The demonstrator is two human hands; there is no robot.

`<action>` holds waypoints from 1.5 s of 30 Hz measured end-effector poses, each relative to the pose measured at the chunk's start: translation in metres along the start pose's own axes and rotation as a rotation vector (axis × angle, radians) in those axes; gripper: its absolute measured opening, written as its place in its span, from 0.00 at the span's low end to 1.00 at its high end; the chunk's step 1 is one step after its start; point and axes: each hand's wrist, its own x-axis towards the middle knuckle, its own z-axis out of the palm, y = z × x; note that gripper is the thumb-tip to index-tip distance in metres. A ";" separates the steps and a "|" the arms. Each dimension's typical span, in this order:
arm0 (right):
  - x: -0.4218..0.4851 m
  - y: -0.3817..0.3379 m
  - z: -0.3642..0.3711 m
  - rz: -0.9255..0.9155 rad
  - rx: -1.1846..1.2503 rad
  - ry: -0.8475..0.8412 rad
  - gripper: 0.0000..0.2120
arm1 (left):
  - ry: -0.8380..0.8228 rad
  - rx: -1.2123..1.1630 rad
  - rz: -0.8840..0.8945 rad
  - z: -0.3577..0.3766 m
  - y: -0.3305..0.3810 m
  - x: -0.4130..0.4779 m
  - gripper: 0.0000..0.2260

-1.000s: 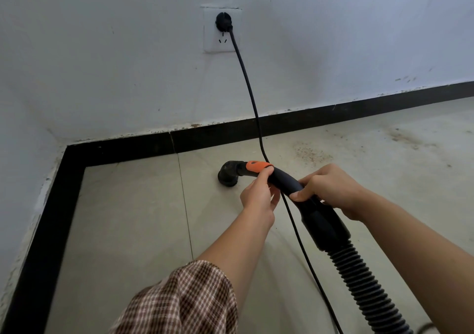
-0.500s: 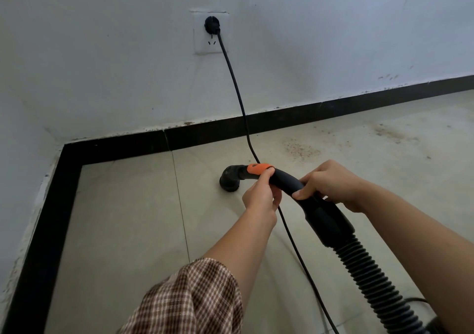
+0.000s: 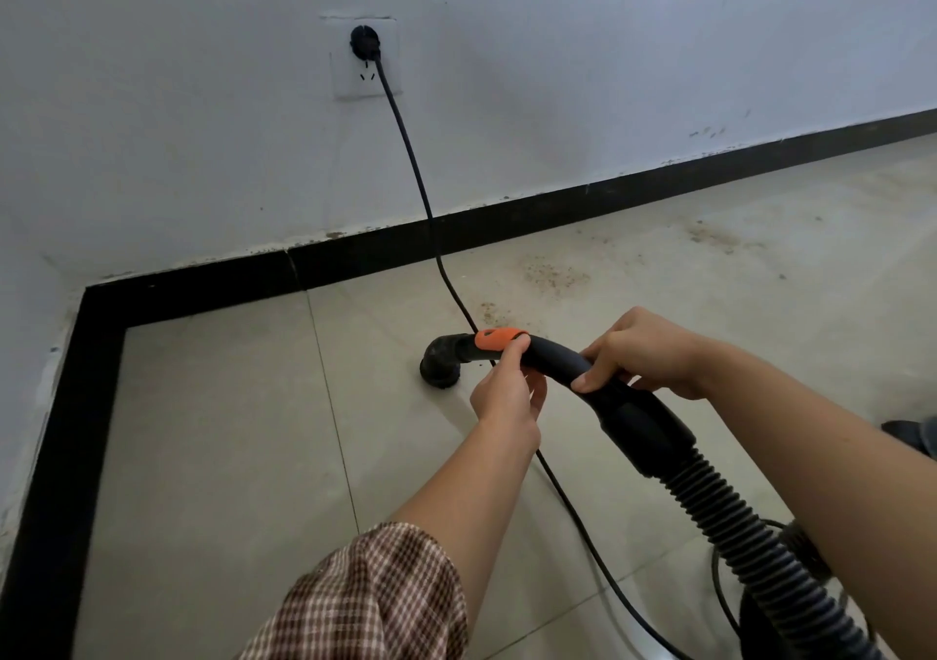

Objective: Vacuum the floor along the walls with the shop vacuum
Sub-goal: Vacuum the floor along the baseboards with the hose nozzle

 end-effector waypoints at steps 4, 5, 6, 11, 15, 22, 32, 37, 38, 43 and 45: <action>-0.008 0.009 -0.008 0.017 -0.012 0.006 0.15 | -0.011 -0.005 -0.017 0.004 -0.011 -0.009 0.09; -0.011 0.011 -0.010 0.021 -0.017 0.006 0.15 | -0.018 -0.004 -0.021 0.005 -0.013 -0.011 0.08; -0.013 0.013 -0.011 0.026 -0.018 0.011 0.15 | -0.029 -0.002 -0.025 0.006 -0.016 -0.013 0.08; -0.025 0.024 -0.017 0.060 -0.003 0.034 0.17 | -0.044 0.026 -0.048 0.009 -0.026 -0.022 0.08; -0.034 0.031 -0.021 0.072 -0.003 0.036 0.16 | -0.043 0.052 -0.072 0.012 -0.034 -0.032 0.08; -0.050 0.036 -0.029 0.080 -0.048 0.007 0.17 | -0.072 0.029 -0.106 0.017 -0.046 -0.047 0.14; -0.076 0.050 -0.038 0.113 -0.048 -0.036 0.16 | -0.038 -0.004 -0.159 0.016 -0.059 -0.076 0.17; -0.092 0.044 -0.064 0.123 -0.057 -0.138 0.15 | -0.023 0.049 -0.189 0.021 -0.062 -0.102 0.12; -0.096 0.042 -0.071 0.128 -0.062 -0.154 0.16 | -0.037 0.050 -0.189 0.024 -0.062 -0.108 0.12; -0.121 0.030 -0.112 0.152 -0.124 -0.118 0.16 | -0.175 0.063 -0.207 0.054 -0.057 -0.128 0.15; -0.128 0.027 -0.122 0.154 -0.136 -0.046 0.15 | -0.266 0.106 -0.239 0.062 -0.055 -0.128 0.14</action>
